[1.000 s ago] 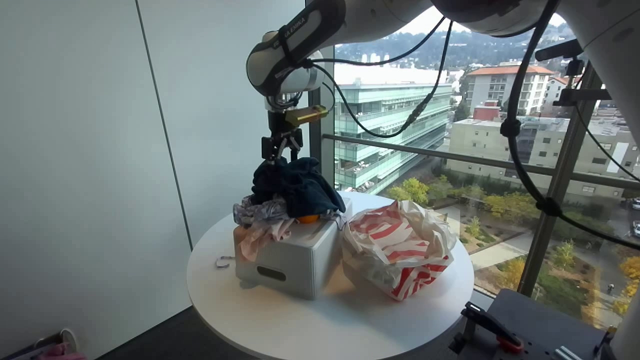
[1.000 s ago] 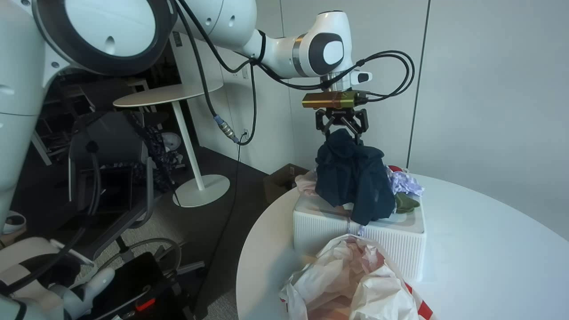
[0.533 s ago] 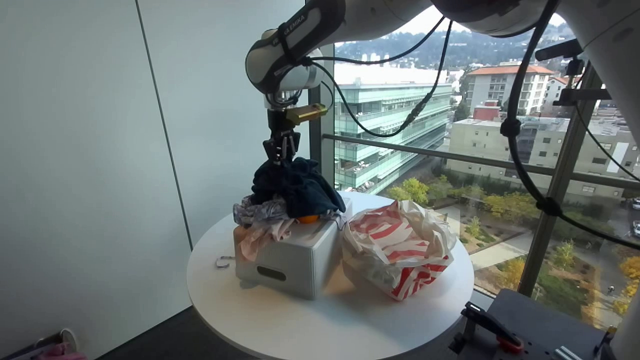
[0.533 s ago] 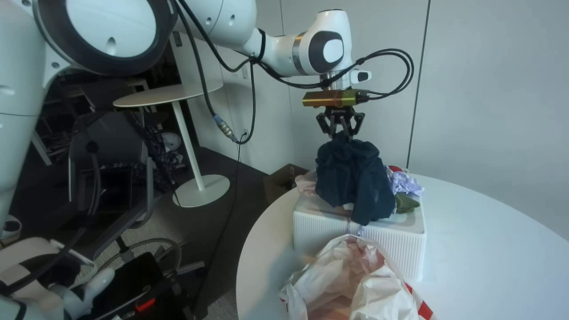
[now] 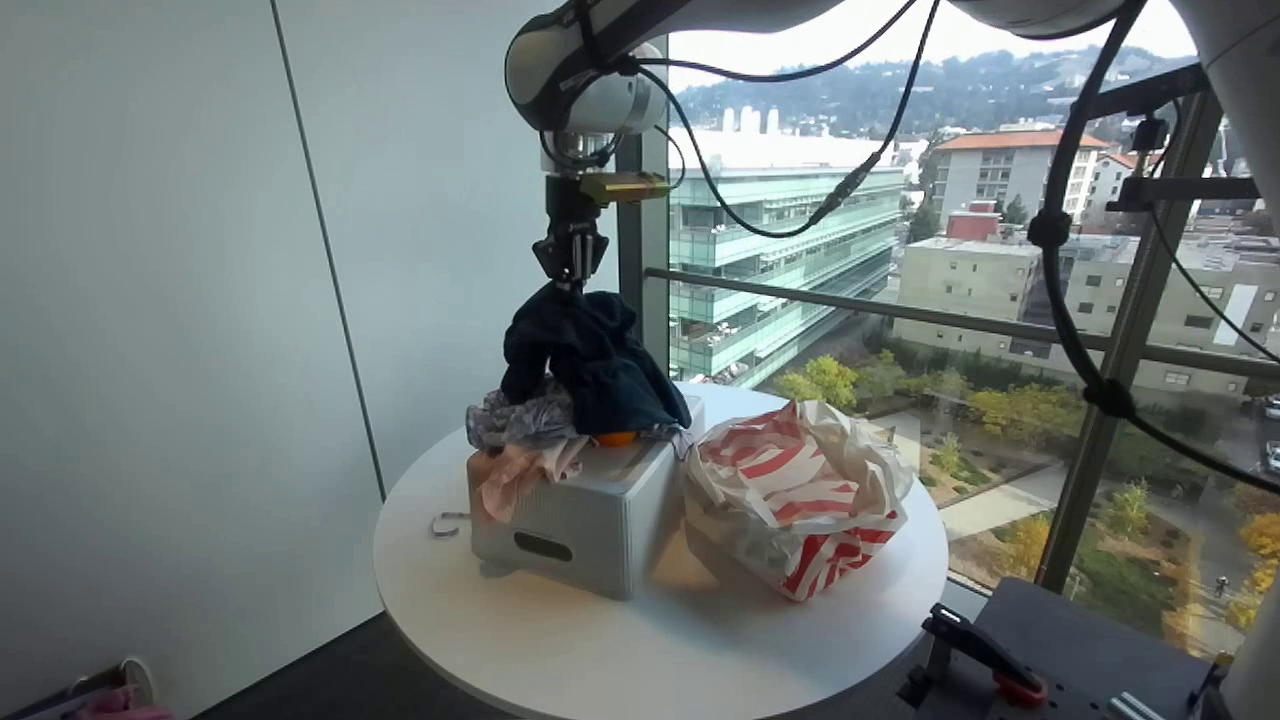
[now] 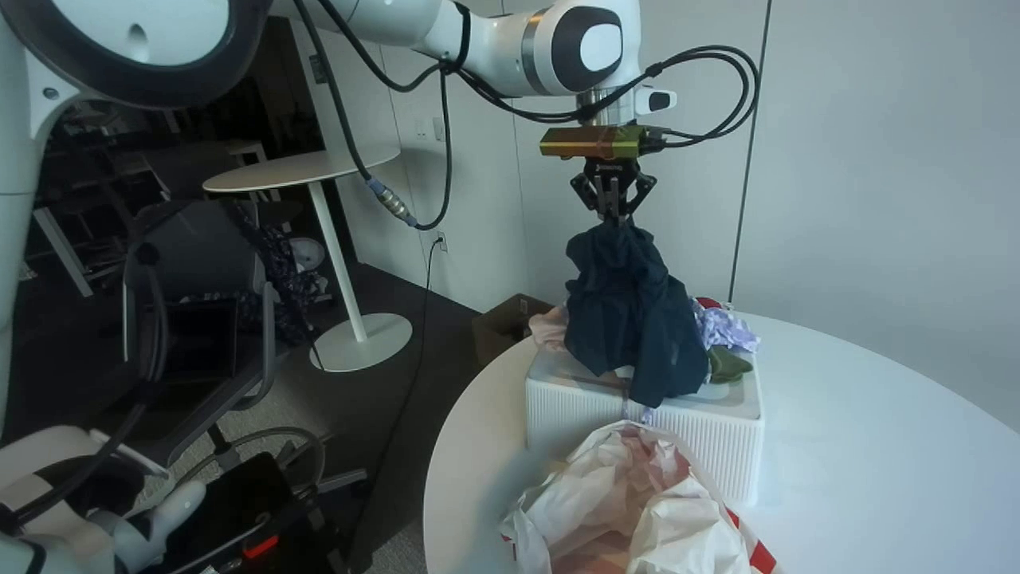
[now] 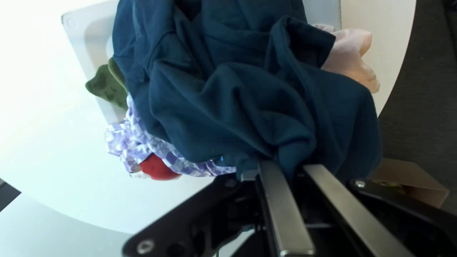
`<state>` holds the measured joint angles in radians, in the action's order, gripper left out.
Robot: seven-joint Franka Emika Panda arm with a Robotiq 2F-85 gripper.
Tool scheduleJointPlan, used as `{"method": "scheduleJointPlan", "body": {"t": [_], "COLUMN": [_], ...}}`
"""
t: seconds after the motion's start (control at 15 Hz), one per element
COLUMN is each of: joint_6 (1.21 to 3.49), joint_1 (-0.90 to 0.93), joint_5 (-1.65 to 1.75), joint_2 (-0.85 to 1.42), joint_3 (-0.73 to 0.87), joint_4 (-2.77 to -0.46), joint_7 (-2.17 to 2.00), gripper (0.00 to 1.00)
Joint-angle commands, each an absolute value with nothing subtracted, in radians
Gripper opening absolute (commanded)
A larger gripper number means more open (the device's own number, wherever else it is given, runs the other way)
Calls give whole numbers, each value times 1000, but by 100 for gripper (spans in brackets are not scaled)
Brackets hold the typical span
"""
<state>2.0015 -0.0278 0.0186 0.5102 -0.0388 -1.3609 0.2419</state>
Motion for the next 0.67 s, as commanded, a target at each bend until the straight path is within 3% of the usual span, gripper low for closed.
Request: {"method": "scheduleJointPlan", "body": {"t": [0.0,0.6], "joint_6": [2011,2189], "joint_1": [-36,-37], "joint_5": [1,1], "joint_2": [324,-148], "joint_3": [-26,21], "joint_4": [-1490,-1914], "joint_7": [180,-84], "gripper": [12,12]}}
